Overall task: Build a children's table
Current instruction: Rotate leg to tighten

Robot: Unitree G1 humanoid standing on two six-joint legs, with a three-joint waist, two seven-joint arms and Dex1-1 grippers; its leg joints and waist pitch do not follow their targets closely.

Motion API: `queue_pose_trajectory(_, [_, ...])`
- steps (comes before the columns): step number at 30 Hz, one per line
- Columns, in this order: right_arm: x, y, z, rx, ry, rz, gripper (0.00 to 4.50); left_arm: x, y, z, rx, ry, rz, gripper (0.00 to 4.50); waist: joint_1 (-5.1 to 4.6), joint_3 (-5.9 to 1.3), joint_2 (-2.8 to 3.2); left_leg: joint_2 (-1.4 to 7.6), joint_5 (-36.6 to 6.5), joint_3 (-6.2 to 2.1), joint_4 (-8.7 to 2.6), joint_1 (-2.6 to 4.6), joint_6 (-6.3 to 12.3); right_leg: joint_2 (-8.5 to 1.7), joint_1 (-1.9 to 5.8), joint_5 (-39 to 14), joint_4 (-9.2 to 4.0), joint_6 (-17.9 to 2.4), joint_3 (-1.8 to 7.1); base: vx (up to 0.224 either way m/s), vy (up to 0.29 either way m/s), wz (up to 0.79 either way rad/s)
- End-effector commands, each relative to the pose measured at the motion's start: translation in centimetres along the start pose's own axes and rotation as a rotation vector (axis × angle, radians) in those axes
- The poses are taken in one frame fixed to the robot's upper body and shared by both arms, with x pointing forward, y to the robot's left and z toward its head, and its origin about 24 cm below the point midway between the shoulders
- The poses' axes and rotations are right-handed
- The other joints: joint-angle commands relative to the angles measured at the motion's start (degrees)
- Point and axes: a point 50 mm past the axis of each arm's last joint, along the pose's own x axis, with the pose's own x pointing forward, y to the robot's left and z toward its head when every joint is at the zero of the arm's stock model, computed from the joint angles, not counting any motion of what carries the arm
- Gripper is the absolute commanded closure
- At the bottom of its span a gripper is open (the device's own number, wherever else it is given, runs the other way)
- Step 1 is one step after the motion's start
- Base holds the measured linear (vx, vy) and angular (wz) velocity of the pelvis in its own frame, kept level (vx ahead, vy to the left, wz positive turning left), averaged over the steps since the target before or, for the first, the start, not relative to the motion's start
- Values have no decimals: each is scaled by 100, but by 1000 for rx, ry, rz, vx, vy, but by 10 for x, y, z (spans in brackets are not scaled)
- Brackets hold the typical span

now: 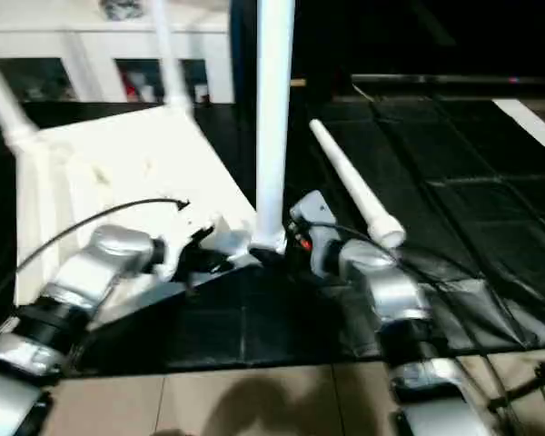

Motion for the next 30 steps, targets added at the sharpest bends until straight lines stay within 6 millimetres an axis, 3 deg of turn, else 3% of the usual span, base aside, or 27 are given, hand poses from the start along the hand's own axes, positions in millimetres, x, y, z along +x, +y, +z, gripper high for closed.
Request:
queue_pose_trajectory(1, [-5, 6, 10, -42, -23, 111, 7, 1, -9, 11, 91, -29, -132, 450, -9, -385, -30, 176, -835, -24, -334, 69, 399, -494, 353, -1120, -435, -870, 357, 0, 0, 0])
queue_pose_trajectory(3, [-18, 8, 9, -43, 20, 206, 7, -4, -14, 6, 130, 4, -216, 450, 49, -389, -10, 190, -787, -26, -329, 85, 428, -480, 336, -1029, -424, -888, 357, 0, 0, 0])
queue_pose_trajectory(6, [-21, 8, 8, -53, 36, 228, 7, -7, -16, 4, 143, 24, -251, 450, 97, -391, -18, 201, -747, -25, -332, 74, 406, -496, 335, -979, -404, -932, 363, 0, 0, 0])
queue_pose_trajectory(10, [-25, 10, 7, -118, 88, 290, 7, -12, -19, -7, 199, 110, -328, 450, 163, -386, -32, 196, -844, -18, -339, 96, 327, -505, 313, -1270, -436, -872, 364, 0, 0, 0])
queue_pose_trajectory(17, [-24, 17, 4, -145, 115, 383, 7, -13, -19, -8, 232, 141, -352, 450, 153, -374, -38, 188, -925, -32, -353, 78, 277, -513, 331, -1549, -459, -763, 360, 0, 0, 0])
queue_pose_trajectory(23, [-20, 22, -1, -194, 175, 449, 59, -12, -19, -6, 251, 147, -375, 450, 152, -391, -50, 189, -825, -30, -339, 66, 317, -509, 330, -1376, -436, -788, 358, 0, 0, 0])
queue_pose_trajectory(30, [-13, 17, -1, -184, 174, 410, 111, -12, -20, -7, 255, 145, -381, 450, 152, -386, -49, 191, -868, -28, -340, 77, 308, -504, 326, -1421, -439, -828, 359, 0, 0, 0])
